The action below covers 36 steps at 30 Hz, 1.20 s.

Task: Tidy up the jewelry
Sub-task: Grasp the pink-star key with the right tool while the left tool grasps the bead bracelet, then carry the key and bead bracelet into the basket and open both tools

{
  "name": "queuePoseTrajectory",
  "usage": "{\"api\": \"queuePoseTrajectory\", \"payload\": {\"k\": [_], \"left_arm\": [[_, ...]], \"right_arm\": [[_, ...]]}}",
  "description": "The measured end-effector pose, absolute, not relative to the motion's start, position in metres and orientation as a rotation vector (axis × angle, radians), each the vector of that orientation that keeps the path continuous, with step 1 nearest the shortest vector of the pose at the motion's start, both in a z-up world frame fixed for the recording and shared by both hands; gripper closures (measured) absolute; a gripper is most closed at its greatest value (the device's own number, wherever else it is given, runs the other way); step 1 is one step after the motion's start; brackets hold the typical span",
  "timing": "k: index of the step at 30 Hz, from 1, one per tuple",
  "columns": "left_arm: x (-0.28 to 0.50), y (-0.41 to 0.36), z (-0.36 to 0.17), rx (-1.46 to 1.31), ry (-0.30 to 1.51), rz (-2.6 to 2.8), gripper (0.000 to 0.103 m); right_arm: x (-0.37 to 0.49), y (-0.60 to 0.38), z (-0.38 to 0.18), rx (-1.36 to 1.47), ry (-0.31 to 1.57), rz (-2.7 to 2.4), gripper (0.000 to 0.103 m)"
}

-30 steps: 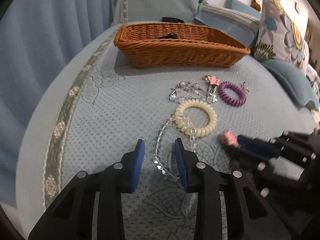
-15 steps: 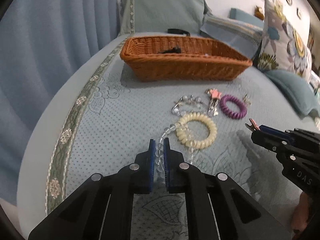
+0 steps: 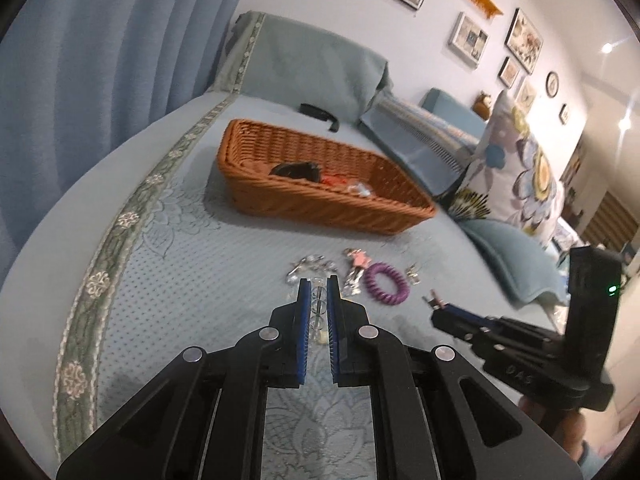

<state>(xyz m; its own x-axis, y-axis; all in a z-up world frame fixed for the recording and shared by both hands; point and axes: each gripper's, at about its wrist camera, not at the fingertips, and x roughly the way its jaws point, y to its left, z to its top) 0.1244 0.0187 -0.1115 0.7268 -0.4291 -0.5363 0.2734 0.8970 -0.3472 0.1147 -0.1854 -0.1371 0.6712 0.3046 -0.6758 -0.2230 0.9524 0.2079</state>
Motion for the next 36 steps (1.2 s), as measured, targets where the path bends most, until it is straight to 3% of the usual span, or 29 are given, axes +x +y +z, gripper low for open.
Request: {"api": "queuePoseTrajectory", "payload": {"k": [14, 23, 29, 36], "left_arm": [[0.119, 0.011, -0.041, -0.238, 0.478, -0.472, 0.097], [0.190, -0.028, 0.007, -0.148, 0.423, -0.530, 0.097], [0.251, -0.050, -0.006, -0.153, 0.471, -0.537, 0.097], [0.307, -0.061, -0.062, -0.223, 0.607, -0.539, 0.097]], "right_arm": [[0.117, -0.197, -0.080, 0.143, 0.629, 0.292, 0.090], [0.201, -0.211, -0.031, 0.143, 0.575, 0.266, 0.090], [0.261, -0.211, -0.040, 0.115, 0.636, 0.246, 0.090], [0.314, -0.203, -0.090, 0.099, 0.779, 0.219, 0.090]]}}
